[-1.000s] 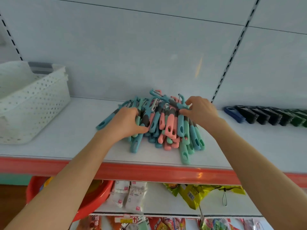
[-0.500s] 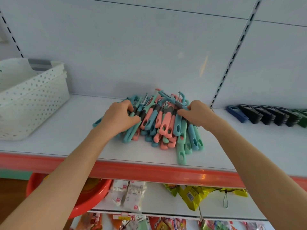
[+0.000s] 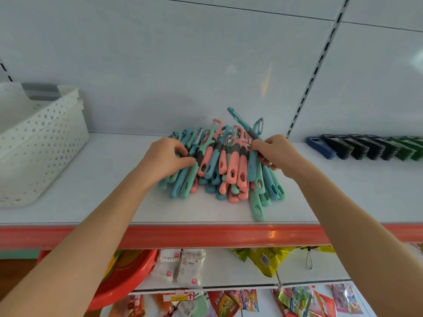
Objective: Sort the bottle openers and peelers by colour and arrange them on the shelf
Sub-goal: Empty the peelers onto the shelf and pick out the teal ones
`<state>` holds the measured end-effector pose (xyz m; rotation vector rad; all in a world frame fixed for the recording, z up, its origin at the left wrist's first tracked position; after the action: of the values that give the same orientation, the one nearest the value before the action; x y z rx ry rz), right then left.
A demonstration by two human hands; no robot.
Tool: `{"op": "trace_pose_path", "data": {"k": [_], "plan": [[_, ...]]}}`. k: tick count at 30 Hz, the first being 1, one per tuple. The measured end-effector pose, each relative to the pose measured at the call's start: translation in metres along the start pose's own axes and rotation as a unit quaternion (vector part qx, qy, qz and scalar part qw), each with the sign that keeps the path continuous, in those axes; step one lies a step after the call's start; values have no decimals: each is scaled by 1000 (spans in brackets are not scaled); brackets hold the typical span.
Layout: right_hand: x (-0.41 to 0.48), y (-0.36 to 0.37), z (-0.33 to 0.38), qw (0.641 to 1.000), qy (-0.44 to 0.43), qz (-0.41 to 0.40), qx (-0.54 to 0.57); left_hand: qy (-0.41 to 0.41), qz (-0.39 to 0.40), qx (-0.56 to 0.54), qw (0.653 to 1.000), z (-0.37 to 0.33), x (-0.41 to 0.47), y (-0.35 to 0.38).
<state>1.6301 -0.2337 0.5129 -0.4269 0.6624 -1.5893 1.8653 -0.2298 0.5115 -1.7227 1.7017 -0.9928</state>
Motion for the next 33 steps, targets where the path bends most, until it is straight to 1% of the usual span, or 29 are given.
{"op": "trace_pose_path", "data": {"k": [3,5,6,8,10,13,15,16,19,22,25,27,31,33], "plan": [[-7,1,10,998,-3,4,59,14,24,48,998,-6,2,4],[-14,4,21,995,-11,10,98,8,24,36,999,-4,2,3],[-16,5,26,994,-19,7,104,-2,21,9,1000,-1,2,1],[-18,8,36,994,-39,-9,99,-37,4,-94,995,10,0,-6],[-16,17,45,994,-56,-15,91,-66,-17,-210,975,21,-2,-16],[-10,35,58,997,-73,-12,12,-93,-39,-299,949,37,-1,-34],[-7,48,66,994,-85,1,-71,-112,-32,-360,926,50,0,-41],[-6,54,69,989,-91,4,-120,-116,-33,-370,921,57,0,-45],[-3,65,75,963,-103,0,-248,-115,-62,-314,941,77,4,-54],[0,68,75,950,-94,-2,-299,-112,-61,-253,959,86,7,-49],[2,69,73,950,-85,-3,-300,-88,-49,-119,988,81,12,-42],[2,68,71,948,-82,-9,-306,-68,-32,-44,996,76,13,-38],[2,61,61,953,-63,-11,-297,-63,8,17,998,78,16,-27],[2,57,56,962,-61,-18,-265,-65,19,43,997,78,16,-24]]}}
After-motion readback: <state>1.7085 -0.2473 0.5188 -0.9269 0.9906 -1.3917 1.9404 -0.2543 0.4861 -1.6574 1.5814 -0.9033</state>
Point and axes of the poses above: each hand's wrist, its own x-axis towards the middle knuckle, its own y-axis out of the palm, z = x × y, the point moved 8 cm from there along x, towards the middle knuckle, and after that the axes turned 1 degree about z, right-handed, at the moved point
